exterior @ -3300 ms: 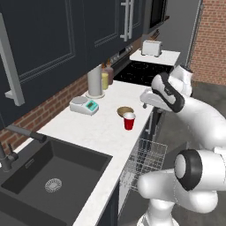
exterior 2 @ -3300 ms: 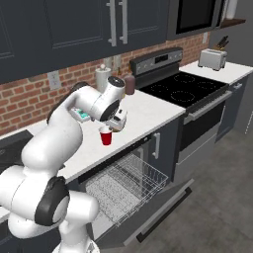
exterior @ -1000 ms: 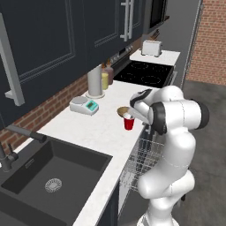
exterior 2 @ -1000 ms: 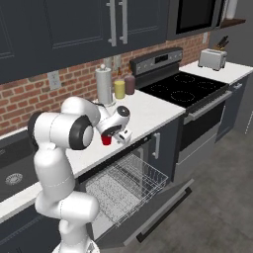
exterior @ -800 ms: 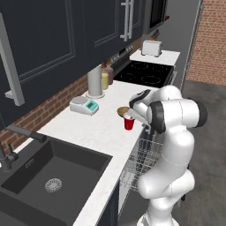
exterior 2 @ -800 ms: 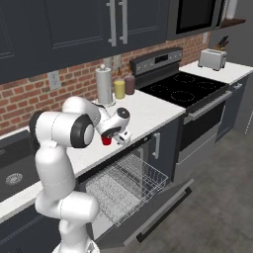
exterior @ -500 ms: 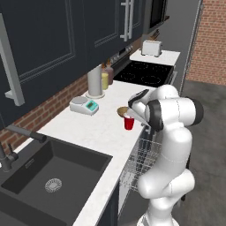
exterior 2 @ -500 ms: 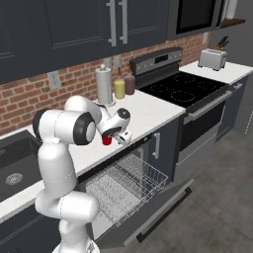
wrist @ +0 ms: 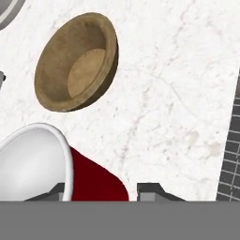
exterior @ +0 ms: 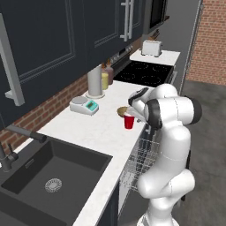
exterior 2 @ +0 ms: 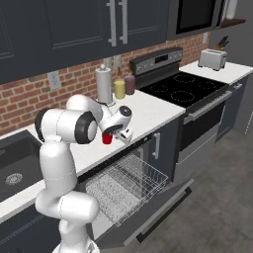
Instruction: Pick up the cup and bowl from the counter, place them in the dishwasher, and close the dishwasher door.
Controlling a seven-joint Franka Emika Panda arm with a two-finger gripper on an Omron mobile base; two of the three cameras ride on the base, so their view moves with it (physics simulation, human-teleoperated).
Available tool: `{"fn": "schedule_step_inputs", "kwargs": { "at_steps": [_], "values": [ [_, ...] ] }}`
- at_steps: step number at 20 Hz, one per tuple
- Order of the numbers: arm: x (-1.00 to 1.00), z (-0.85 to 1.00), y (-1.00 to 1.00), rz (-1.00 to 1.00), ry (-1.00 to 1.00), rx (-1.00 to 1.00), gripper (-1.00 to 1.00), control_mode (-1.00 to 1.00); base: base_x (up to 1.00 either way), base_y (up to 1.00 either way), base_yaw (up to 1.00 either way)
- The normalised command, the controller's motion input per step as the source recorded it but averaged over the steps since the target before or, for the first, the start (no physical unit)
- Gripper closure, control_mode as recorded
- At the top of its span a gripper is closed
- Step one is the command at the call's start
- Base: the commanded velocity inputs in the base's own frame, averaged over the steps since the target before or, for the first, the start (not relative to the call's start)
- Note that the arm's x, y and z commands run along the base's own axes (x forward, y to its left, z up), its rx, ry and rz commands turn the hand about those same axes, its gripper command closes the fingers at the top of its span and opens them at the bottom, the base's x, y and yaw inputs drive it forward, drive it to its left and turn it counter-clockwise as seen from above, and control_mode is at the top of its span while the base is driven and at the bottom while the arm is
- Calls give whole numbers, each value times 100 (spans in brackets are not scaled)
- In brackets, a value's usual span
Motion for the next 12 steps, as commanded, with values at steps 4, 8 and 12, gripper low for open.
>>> {"fn": "schedule_step_inputs", "kwargs": {
  "at_steps": [4,8,12],
  "values": [
    [-29,-6,0,0,0,0,100,-100,0,0,0],
    [-56,-4,-3,0,-2,0,100,-100,0,0,0],
    [-88,0,-22,-4,-7,1,100,-100,0,0,0]
  ]
}}
